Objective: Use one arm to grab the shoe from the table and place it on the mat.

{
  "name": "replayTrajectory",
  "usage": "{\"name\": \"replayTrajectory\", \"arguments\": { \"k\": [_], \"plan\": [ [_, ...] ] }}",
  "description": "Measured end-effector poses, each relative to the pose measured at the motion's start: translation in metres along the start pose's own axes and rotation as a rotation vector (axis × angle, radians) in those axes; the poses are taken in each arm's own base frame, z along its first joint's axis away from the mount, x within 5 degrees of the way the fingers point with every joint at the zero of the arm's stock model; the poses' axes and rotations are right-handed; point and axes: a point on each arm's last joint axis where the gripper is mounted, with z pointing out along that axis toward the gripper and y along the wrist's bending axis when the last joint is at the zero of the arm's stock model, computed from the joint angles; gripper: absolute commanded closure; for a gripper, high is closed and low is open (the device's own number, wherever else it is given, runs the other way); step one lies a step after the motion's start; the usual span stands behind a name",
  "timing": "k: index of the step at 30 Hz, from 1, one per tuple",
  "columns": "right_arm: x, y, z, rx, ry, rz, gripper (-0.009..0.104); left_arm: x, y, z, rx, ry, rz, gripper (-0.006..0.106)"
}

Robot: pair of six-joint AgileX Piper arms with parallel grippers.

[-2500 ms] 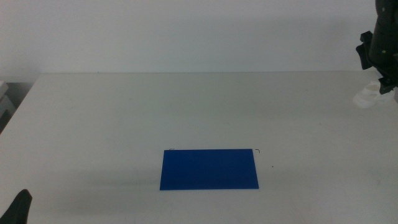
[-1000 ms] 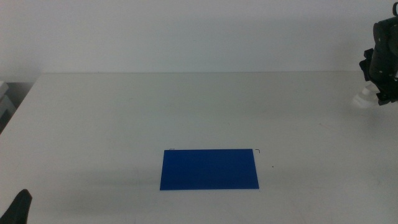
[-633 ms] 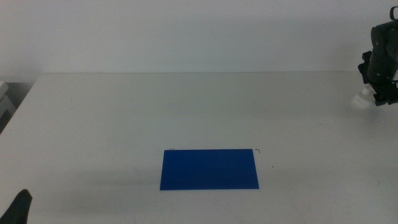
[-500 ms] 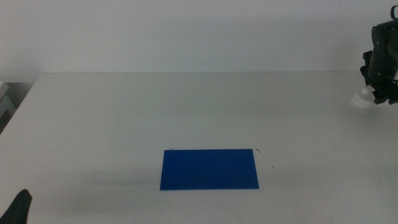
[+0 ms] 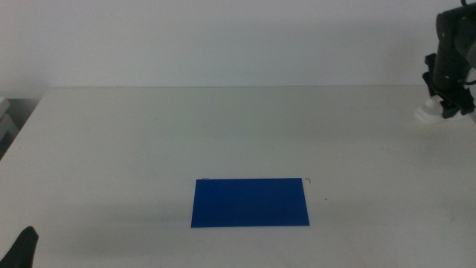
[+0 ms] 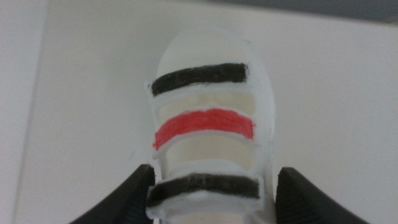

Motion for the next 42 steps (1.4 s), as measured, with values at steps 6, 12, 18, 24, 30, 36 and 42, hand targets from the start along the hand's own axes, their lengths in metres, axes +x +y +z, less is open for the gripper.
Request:
{"name": "replayTrajectory", "arguments": {
  "k": [6, 12, 18, 24, 30, 36, 42],
  "plan": [
    [0.019, 0.008, -0.037, -0.061, 0.040, -0.055, 0.094, 0.000, 0.000, 0.000, 0.000, 0.001, 0.000, 0.007],
    [0.037, 0.000, -0.088, -0.096, 0.051, -0.071, 0.094, 0.000, 0.000, 0.000, 0.000, 0.001, 0.000, 0.007],
    [0.071, -0.019, -0.142, -0.121, 0.059, -0.099, 0.094, 0.000, 0.000, 0.000, 0.000, 0.001, 0.000, 0.007],
    [0.117, -0.034, -0.187, -0.179, 0.090, -0.144, 0.094, 0.000, 0.000, 0.000, 0.000, 0.001, 0.000, 0.007],
    [0.182, -0.046, -0.209, -0.210, 0.143, -0.221, 0.094, 0.000, 0.000, 0.000, 0.000, 0.001, 0.000, 0.007],
    [0.236, -0.070, -0.217, -0.186, 0.179, -0.261, 0.094, 0.000, 0.000, 0.000, 0.000, 0.001, 0.000, 0.007],
    [0.276, -0.086, -0.218, -0.182, 0.171, -0.316, 0.094, 0.000, 0.000, 0.000, 0.000, 0.001, 0.000, 0.007]
  ]
}}
